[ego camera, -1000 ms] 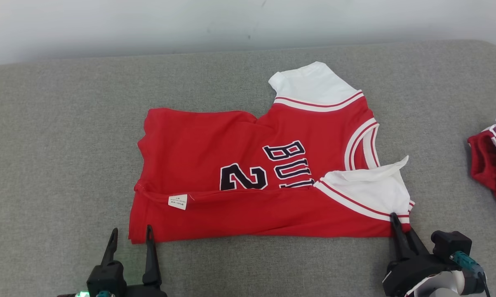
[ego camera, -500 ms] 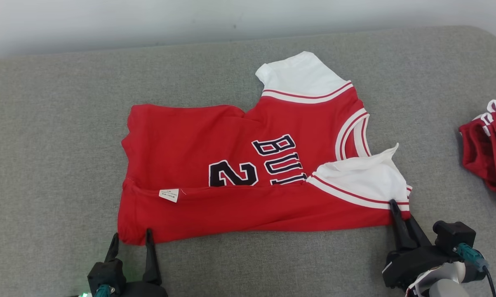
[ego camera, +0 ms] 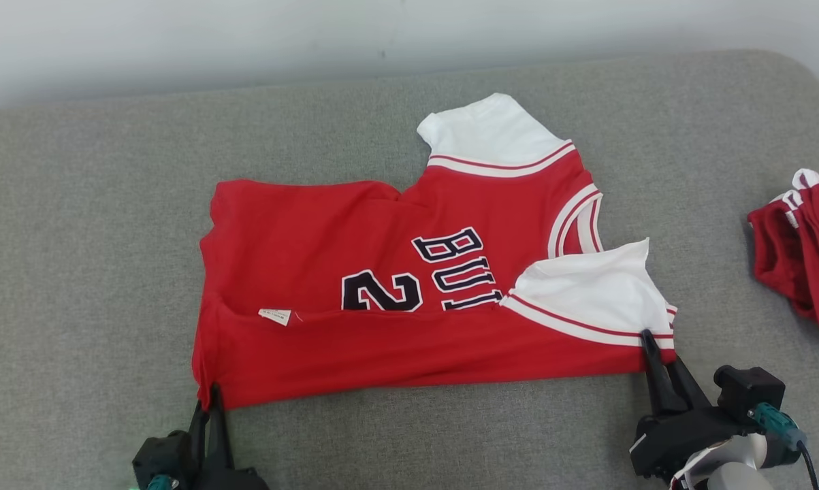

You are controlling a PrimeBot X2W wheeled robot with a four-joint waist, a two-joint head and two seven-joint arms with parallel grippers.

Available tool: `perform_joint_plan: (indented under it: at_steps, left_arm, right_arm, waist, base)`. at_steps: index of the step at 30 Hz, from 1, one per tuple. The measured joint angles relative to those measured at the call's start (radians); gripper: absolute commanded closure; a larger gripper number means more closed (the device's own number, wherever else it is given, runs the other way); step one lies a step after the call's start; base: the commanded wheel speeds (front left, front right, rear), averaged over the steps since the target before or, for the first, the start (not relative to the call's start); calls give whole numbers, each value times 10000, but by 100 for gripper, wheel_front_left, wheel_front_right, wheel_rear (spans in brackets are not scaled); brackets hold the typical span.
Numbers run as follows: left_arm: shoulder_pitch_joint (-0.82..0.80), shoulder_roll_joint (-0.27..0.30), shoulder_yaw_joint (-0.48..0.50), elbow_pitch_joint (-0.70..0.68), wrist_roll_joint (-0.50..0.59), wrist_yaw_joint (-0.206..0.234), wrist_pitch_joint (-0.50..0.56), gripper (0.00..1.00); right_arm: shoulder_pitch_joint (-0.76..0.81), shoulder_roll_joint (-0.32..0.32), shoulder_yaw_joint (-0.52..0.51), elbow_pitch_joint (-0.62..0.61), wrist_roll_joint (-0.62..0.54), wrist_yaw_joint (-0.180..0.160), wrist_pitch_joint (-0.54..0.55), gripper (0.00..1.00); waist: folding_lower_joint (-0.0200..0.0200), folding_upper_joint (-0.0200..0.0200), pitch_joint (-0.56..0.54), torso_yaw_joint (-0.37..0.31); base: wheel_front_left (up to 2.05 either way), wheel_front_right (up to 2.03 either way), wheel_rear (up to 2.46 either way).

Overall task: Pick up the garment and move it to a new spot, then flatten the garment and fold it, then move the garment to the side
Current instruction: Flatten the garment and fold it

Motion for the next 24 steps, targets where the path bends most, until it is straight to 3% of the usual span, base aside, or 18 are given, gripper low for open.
perform_joint_plan:
  at_steps: [24]
  left_arm:
    - [2459, -15, 842, 182, 109, -431, 0, 100]
  right_arm:
    - [2249, 527, 13, 221, 23, 2, 6, 100]
  waist:
    - [-3, -2, -2449, 69]
  base:
    - [0, 0, 0]
